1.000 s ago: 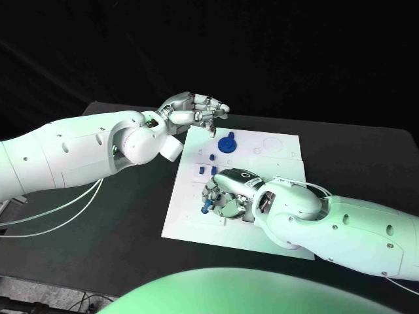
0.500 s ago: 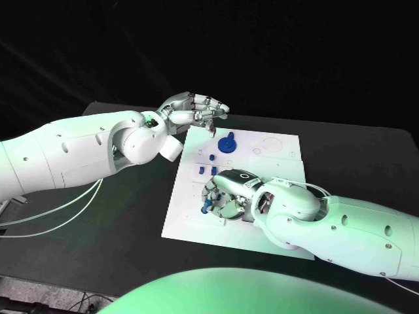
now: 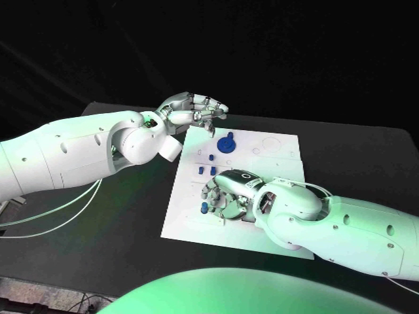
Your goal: Assemble the parts on the task board
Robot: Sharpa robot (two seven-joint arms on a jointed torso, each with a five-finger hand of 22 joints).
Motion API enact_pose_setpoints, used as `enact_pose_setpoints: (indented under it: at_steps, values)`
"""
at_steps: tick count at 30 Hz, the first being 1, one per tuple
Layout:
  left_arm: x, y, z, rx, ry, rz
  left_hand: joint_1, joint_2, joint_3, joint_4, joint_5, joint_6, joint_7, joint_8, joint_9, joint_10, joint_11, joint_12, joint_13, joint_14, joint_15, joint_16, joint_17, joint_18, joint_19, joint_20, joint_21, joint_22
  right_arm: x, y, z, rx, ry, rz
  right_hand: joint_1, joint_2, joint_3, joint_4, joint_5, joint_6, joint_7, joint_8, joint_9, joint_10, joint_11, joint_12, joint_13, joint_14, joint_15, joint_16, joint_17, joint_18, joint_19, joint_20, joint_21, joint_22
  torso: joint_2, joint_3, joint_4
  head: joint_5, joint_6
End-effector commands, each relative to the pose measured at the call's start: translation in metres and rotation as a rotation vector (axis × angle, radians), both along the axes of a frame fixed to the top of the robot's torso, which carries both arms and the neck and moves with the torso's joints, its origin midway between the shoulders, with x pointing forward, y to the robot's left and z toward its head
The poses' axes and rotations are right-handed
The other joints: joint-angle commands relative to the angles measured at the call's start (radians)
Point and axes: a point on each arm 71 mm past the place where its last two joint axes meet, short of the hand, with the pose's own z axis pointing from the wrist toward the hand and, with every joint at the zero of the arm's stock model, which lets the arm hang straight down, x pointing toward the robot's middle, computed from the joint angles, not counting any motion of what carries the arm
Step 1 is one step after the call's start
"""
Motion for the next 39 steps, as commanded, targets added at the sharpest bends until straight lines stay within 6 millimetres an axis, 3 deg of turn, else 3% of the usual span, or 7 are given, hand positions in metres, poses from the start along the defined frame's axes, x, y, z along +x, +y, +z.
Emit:
enact_pose_setpoints:
  at_steps: [1, 16, 17, 22, 25, 29, 39]
  values:
    - [-0.001, -0.002, 0.001, -0.011, -0.001, -0.019, -0.008, -0.003, 0.002, -0.003, -0.004, -0.006, 0.001, 0.003, 0.001, -0.005, -0.003, -0.002, 0.001, 0.0, 0.005, -0.007, 0.001, 0.014, -0.001, 0.003, 0.001, -0.001, -0.001, 0.001, 0.003, 0.045, -0.007, -0.003, 0.003, -0.012, -0.008, 0.001, 0.0, -0.013, -0.003, -0.008, -0.004, -0.003, -0.002, 0.008, 0.003, -0.004, 0.001, -0.004, -0.001, -0.002, -0.005, 0.001, -0.005, 0.001, 0.0, -0.0001, -0.0002, -0.002, 0.0]
    - [0.0, 0.0, 0.0, -0.008, -0.001, -0.013, -0.011, -0.004, 0.003, -0.005, -0.004, -0.008, 0.001, 0.005, 0.001, -0.007, -0.002, -0.002, 0.001, -0.001, 0.005, -0.007, 0.002, 0.014, -0.002, 0.004, 0.001, -0.001, 0.001, -0.028, 0.026, 0.199, 0.016, -0.074, 0.025, -0.003, -0.011, -0.002, 0.015, 0.021, -0.004, 0.0, -0.005, 0.043, -0.005, 0.048, 0.027, -0.009, -0.003, -0.019, -0.024, 0.0, -0.006, -0.003, -0.015, -0.004, -0.004, -0.0012, -0.0007, -0.016, 0.0]
    - [0.001, 0.0, 0.0, -0.008, -0.002, -0.011, -0.011, -0.004, 0.003, -0.005, -0.004, -0.008, 0.001, 0.005, 0.001, -0.007, -0.002, -0.002, 0.001, -0.001, 0.005, -0.007, 0.002, 0.014, -0.002, 0.004, 0.001, -0.001, 0.004, -0.035, 0.029, 0.213, 0.041, -0.097, 0.03, 0.002, -0.011, -0.002, 0.017, 0.037, 0.014, 0.005, -0.005, 0.044, 0.005, 0.056, 0.034, -0.019, 0.004, -0.036, -0.043, 0.006, -0.026, 0.0, -0.049, -0.031, -0.005, -0.0016, -0.0015, -0.019, 0.0]
    - [0.001, 0.004, -0.002, -0.004, -0.001, -0.002, -0.012, -0.004, 0.003, -0.005, -0.004, -0.009, 0.001, 0.005, 0.001, -0.007, -0.002, -0.002, 0.001, -0.001, 0.005, -0.007, 0.002, 0.014, -0.002, 0.004, 0.001, -0.001, 0.014, -0.075, 0.042, 0.238, 0.184, -0.218, -0.035, 0.003, -0.107, 0.057, 0.039, 0.065, -0.013, 0.084, 0.034, 0.075, -0.023, 0.25, 0.19, 0.006, -0.014, 0.008, 0.021, -0.005, 0.011, -0.009, -0.004, 0.012, -0.012, -0.0041, -0.0073, -0.045, 0.0]
    - [0.001, 0.005, -0.004, -0.002, 0.003, 0.004, -0.012, -0.004, 0.003, -0.005, -0.004, -0.009, 0.001, 0.005, 0.001, -0.007, -0.002, -0.002, 0.001, -0.001, 0.005, -0.007, 0.002, 0.014, -0.002, 0.004, 0.001, -0.001, 0.017, -0.101, 0.045, 0.23, 0.244, -0.285, -0.061, -0.004, -0.205, 0.12, 0.116, 0.011, -0.029, 0.204, 0.106, -0.053, -0.033, 0.546, 0.45, 0.02, -0.023, 0.062, 0.096, -0.009, 0.027, -0.024, 0.017, 0.036, -0.018, -0.0065, -0.012, -0.072, 0.0]
    - [0.0, 0.007, -0.008, -0.001, 0.008, 0.008, -0.015, -0.005, 0.002, -0.005, -0.005, -0.01, 0.001, 0.005, 0.001, -0.008, -0.002, -0.003, 0.001, -0.001, 0.006, -0.007, 0.002, 0.014, -0.002, 0.004, 0.0, -0.002, 0.018, -0.141, 0.045, 0.198, 0.294, -0.385, -0.062, 0.003, -0.275, 0.198, 0.114, -0.043, -0.029, 0.28, 0.122, 0.071, -0.032, 0.926, 0.865, 0.051, -0.024, 0.164, 0.253, -0.028, 0.069, -0.024, 0.092, 0.104, -0.028, -0.0069, -0.0199, -0.096, 0.0]
    - [-0.002, 0.008, -0.012, 0.0, 0.016, 0.011, -0.016, -0.005, 0.002, -0.004, -0.005, -0.011, 0.001, 0.005, 0.001, -0.008, -0.002, -0.003, 0.001, -0.001, 0.006, -0.007, 0.002, 0.014, -0.002, 0.004, 0.0, -0.002, -0.004, -0.191, 0.029, 0.114, 0.324, -0.539, -0.032, 0.019, -0.331, 0.252, 0.115, -0.087, -0.007, 0.221, 0.047, 0.15, -0.015, 1.059, 1.038, 0.067, -0.008, 0.239, 0.37, -0.043, 0.101, -0.01, 0.159, 0.163, -0.042, -0.0109, -0.0349, -0.11, 0.0]
